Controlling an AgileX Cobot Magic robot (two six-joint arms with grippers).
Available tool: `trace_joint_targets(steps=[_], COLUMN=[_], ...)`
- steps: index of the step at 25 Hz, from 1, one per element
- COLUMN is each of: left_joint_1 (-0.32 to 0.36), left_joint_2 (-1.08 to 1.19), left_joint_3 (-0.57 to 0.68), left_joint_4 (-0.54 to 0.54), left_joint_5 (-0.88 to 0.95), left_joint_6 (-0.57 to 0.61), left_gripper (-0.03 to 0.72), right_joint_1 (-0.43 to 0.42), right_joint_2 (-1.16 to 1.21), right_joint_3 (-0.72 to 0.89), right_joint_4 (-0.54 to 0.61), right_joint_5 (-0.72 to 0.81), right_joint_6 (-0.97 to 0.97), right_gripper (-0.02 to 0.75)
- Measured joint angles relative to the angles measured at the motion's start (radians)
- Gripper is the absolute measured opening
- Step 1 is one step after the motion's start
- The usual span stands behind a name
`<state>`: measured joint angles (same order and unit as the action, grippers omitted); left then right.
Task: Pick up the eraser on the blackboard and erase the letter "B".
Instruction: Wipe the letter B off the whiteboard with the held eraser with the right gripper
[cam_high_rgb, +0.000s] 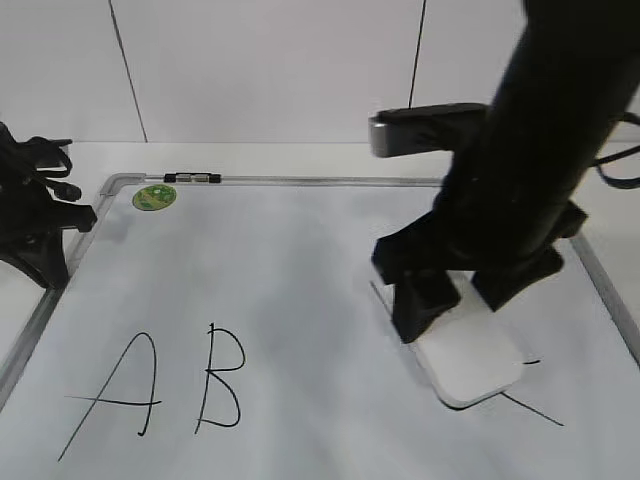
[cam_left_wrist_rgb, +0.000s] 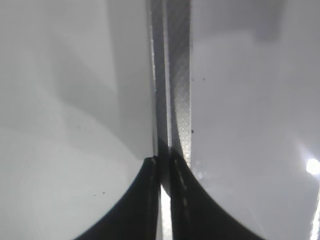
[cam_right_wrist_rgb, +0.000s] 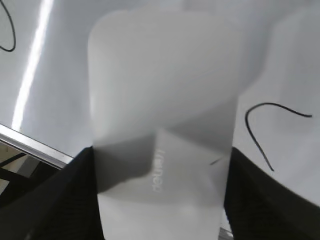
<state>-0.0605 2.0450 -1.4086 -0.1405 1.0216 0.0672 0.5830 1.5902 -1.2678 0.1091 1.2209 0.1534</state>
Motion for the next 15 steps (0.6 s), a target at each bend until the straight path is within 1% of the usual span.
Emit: trace_joint_targets(steps=[4, 7, 12, 15], left_joint_1=[0.0, 0.0, 0.0, 0.0], left_joint_2=[0.0, 0.0, 0.0, 0.0], left_joint_3=[0.0, 0.0, 0.0, 0.0], left_joint_4=[0.0, 0.0, 0.0, 0.0], left_joint_5=[0.0, 0.0, 0.002, 0.003], left_joint_6=[0.0, 0.0, 0.0, 0.0], left_gripper=[0.018, 0.018, 0.018, 0.018], right_joint_1=[0.1, 0.144, 0.151, 0.151], right_joint_2=[0.108, 0.194, 0.283, 0.328], right_joint_3=[-0.083, -0.131, -0.151, -0.151], right_joint_4=[-0.004, -0.004, 0.0, -0.011], right_joint_5=[0.0, 0.0, -0.002, -0.054], right_joint_6=[0.005, -0.025, -0.042, -0.046], right_gripper=[0.54, 0.54, 0.54, 0.54])
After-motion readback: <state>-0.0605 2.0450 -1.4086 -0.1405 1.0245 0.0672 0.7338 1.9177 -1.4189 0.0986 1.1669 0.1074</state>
